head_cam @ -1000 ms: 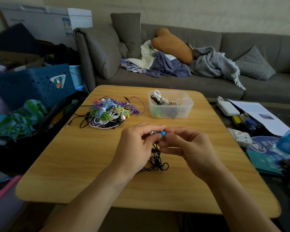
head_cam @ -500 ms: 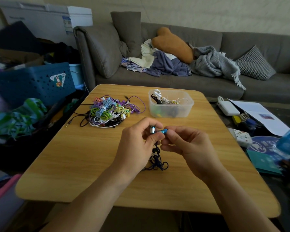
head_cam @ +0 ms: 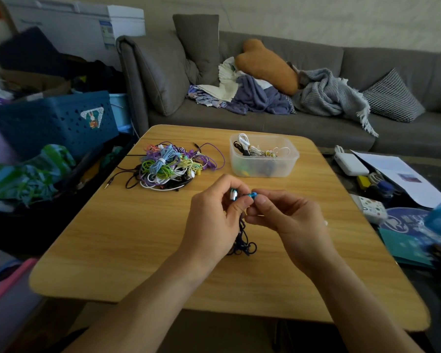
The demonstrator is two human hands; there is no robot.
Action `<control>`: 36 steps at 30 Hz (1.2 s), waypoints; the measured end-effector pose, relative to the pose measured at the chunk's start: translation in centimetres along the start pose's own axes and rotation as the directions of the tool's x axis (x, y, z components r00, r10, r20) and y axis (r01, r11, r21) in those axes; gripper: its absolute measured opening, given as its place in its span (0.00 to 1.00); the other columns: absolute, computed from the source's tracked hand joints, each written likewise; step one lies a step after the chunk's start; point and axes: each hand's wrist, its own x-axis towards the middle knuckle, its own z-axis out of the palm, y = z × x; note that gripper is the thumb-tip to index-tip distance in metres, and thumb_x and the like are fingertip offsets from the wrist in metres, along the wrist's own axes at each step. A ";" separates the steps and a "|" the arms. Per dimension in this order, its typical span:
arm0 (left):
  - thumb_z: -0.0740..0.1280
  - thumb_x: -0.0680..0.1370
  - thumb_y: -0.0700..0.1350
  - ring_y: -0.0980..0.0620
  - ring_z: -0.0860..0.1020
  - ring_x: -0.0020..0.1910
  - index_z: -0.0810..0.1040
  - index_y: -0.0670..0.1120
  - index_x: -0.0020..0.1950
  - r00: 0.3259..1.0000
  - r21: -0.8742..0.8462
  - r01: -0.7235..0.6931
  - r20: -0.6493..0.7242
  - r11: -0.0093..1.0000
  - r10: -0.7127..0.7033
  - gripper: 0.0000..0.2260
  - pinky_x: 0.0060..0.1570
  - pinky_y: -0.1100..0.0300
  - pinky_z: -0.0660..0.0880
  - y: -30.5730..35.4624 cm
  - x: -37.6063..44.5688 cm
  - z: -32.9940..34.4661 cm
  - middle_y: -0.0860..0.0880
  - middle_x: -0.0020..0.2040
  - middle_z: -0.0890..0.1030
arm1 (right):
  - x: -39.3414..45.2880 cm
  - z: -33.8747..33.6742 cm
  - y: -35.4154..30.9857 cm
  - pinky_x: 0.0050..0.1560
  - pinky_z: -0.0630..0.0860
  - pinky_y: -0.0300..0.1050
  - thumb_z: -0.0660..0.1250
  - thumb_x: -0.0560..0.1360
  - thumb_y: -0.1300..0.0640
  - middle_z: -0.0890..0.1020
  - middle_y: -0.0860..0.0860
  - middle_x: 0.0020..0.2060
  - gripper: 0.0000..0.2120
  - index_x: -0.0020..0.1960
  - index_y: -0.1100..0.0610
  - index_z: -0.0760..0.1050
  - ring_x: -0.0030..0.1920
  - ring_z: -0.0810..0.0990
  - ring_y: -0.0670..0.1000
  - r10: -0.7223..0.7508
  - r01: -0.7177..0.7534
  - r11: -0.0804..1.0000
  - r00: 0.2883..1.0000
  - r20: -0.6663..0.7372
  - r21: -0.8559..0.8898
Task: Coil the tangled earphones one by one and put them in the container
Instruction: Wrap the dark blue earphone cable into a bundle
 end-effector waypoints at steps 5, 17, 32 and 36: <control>0.72 0.75 0.39 0.53 0.81 0.35 0.78 0.46 0.45 1.000 0.022 0.025 -0.017 0.999 -0.025 0.04 0.32 0.51 0.77 -0.1 0.1 -0.2 0.51 0.36 0.82 | -0.1 0.4 0.2 0.48 0.82 0.48 0.70 0.75 0.66 0.85 0.63 0.39 0.08 0.52 0.66 0.82 0.40 0.86 0.57 -0.013 0.012 1.000 1.000 -0.017 -0.011; 0.69 0.74 0.38 0.53 0.77 0.32 0.76 0.43 0.41 0.999 0.116 -0.052 -0.001 0.992 0.052 0.03 0.30 0.53 0.74 -0.1 0.5 -0.3 0.51 0.35 0.79 | -0.1 1.1 0.3 0.53 0.81 0.50 0.71 0.74 0.67 0.86 0.53 0.46 0.10 0.53 0.59 0.84 0.45 0.87 0.53 -0.094 0.088 0.974 0.995 -0.023 -0.207; 0.69 0.72 0.30 0.54 0.81 0.35 0.75 0.44 0.38 0.944 0.016 0.280 -0.184 0.960 -0.273 0.10 0.37 0.59 0.79 0.1 0.1 0.0 0.49 0.36 0.82 | -0.4 3.1 1.7 0.45 0.78 0.34 0.75 0.72 0.62 0.86 0.47 0.43 0.07 0.51 0.57 0.86 0.44 0.85 0.43 -0.353 0.314 0.875 0.934 -0.044 -0.369; 0.69 0.72 0.30 0.60 0.77 0.30 0.75 0.43 0.38 0.929 -0.020 0.333 -0.166 0.943 -0.332 0.09 0.32 0.66 0.74 -0.4 0.5 -0.2 0.49 0.35 0.81 | -0.3 3.5 1.9 0.45 0.79 0.33 0.75 0.73 0.61 0.85 0.45 0.44 0.07 0.51 0.57 0.86 0.44 0.85 0.42 -0.433 0.375 0.806 0.901 -0.026 -0.458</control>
